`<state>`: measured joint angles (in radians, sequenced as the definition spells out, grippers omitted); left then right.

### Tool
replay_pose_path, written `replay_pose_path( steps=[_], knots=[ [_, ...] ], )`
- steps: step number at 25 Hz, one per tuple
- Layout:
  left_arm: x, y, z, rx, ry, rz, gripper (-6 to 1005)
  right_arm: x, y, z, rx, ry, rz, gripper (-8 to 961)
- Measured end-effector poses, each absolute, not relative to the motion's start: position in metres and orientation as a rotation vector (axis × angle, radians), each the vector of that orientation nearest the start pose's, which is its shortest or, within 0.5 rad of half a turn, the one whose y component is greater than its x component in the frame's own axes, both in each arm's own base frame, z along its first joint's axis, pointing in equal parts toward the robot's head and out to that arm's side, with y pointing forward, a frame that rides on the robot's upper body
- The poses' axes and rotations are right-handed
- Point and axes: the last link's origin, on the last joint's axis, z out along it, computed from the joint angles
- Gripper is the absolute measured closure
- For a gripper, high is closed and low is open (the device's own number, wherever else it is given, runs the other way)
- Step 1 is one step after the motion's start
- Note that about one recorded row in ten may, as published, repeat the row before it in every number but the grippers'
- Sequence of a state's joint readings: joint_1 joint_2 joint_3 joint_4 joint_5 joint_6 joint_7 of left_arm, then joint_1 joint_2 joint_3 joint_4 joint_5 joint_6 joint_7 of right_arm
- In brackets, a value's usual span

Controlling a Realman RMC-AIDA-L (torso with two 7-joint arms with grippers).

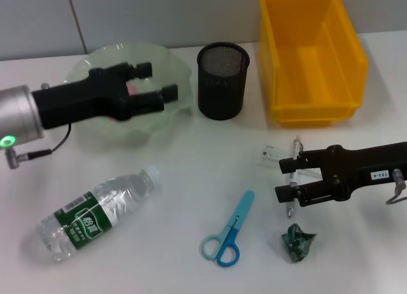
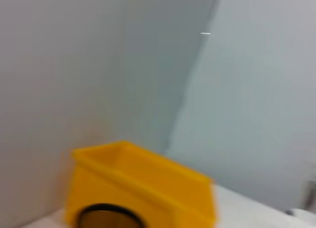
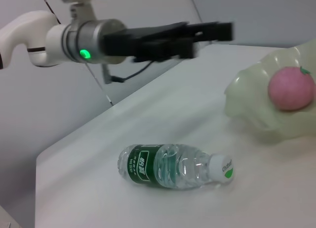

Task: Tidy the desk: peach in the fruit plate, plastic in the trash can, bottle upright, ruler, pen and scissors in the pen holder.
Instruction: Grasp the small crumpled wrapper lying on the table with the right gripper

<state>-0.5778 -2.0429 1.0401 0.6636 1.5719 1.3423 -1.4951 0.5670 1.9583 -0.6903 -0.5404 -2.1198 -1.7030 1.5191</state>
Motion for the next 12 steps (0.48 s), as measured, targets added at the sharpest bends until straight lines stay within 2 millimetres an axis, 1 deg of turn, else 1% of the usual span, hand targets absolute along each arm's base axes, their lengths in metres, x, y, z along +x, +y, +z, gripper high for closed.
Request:
replay_pose_path(
  steps=[2,3,4,7,8,9,12],
  knots=[
    [-0.207,0.36,0.0,-2.703,-0.605,-0.92,140,0.279,0.316,0.022,-2.896,0.873,0.602,143],
    [-0.207,0.36,0.0,-2.703,-0.605,-0.92,140,0.279,0.317,0.023,-2.895,0.875,0.6,144],
    [-0.209,0.347,0.001,-2.762,-0.594,-0.957,140,0.278,0.317,0.023,-2.897,0.88,0.593,144],
    [-0.211,0.336,-0.001,-2.812,-0.578,-0.959,140,0.276,0.319,0.023,-2.917,0.906,0.548,146],
    [-0.211,0.336,-0.001,-2.812,-0.578,-0.959,140,0.276,0.32,0.024,-2.924,0.913,0.531,147],
    [-0.215,0.326,-0.005,-2.879,-0.569,-0.921,140,0.274,0.321,0.025,-2.943,0.919,0.501,148],
    [-0.222,0.316,-0.012,-2.969,-0.571,-0.832,140,0.27,0.322,0.028,-2.961,0.909,0.479,149]
  ],
)
